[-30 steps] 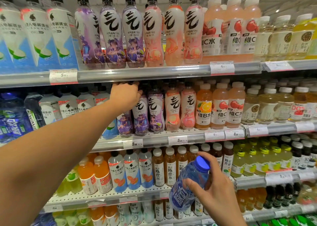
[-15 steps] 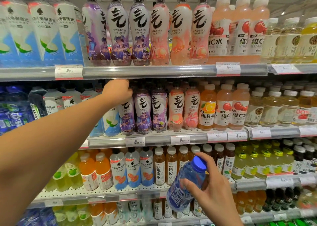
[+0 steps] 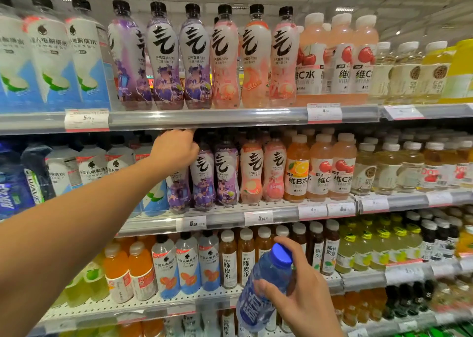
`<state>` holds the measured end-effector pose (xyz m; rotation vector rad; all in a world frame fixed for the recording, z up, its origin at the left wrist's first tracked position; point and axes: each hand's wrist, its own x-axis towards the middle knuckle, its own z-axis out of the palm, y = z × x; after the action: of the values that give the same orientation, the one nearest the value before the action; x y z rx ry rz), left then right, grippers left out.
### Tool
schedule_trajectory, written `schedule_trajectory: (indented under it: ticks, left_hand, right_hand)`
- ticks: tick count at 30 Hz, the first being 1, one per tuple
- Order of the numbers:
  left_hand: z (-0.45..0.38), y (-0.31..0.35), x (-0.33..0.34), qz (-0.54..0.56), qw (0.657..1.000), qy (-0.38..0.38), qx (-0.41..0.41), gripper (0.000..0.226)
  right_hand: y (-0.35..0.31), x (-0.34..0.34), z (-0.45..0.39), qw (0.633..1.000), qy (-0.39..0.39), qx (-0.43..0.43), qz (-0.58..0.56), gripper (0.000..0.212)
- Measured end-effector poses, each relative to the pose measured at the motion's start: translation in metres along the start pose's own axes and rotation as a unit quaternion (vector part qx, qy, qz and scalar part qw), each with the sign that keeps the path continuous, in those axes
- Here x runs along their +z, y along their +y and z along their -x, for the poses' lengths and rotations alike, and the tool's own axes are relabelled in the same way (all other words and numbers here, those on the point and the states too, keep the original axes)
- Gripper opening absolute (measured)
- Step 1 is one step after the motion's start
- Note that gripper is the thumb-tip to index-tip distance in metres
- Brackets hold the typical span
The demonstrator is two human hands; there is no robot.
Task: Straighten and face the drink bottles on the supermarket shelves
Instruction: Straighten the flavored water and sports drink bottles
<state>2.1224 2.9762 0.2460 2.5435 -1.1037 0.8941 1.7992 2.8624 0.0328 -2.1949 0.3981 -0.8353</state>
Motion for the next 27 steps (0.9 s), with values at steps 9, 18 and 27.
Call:
schedule_trajectory:
  ticks: [9,18,27]
  left_hand:
    - [-0.020,0.057,0.022,-0.015,0.997,-0.046,0.052,0.058]
    - [-0.038,0.062,0.028,0.029,0.998,-0.060,0.020,0.033]
    - [-0.041,0.069,0.021,-0.022,0.998,-0.050,0.022,0.028]
  right_hand:
    - [-0.007,-0.010,-0.008,1.000,0.005,-0.019,0.016,0.081]
    - [-0.001,-0.015,-0.005,1.000,0.005,-0.010,0.025,0.084]
    - [0.000,-0.011,-0.006,1.000,-0.001,-0.008,0.014,0.082]
